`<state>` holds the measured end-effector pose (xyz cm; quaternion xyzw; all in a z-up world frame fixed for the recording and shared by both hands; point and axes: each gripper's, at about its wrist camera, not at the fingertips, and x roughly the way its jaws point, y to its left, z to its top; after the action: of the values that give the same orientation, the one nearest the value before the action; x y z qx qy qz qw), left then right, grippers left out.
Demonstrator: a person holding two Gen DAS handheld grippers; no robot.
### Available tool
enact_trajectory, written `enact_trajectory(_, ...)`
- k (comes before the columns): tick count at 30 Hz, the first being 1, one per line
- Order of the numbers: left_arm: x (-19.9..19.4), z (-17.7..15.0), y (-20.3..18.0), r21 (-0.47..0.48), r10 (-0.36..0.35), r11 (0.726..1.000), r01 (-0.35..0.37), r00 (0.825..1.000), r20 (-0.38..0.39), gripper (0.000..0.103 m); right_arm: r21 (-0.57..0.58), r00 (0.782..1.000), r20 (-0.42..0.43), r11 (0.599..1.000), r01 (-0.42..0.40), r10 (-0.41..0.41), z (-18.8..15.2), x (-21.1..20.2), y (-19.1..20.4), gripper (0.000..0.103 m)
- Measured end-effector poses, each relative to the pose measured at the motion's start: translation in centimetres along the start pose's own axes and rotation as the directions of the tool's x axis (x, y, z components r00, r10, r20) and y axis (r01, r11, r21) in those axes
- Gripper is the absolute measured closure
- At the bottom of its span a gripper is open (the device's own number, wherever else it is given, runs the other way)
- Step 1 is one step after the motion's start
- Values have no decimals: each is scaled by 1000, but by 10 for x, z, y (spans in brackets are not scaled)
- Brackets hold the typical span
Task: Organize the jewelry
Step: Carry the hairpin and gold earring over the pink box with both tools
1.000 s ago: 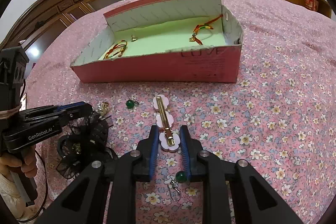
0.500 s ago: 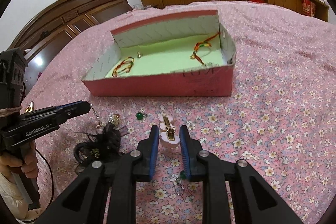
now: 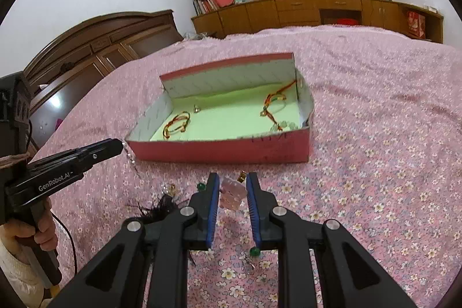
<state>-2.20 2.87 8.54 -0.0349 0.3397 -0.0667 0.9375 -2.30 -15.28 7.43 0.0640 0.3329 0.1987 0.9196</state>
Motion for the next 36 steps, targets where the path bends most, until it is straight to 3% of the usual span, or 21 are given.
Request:
enact_trajectory(18,-6,18,-9,4,18,1000,-19,985,169,94,-26,988,150,999,32,-28,29,-18,11,82)
enact_trajectory(27,3,27,-9,0,36,999,-36,978,205,94,-28,979,202,999,46,-40,49,-14,10,82)
enact_trajectory(36,20,34,-6,0,51,999,-52,974,219,94,-19,979,202,999,48,-43,61,7,8,82)
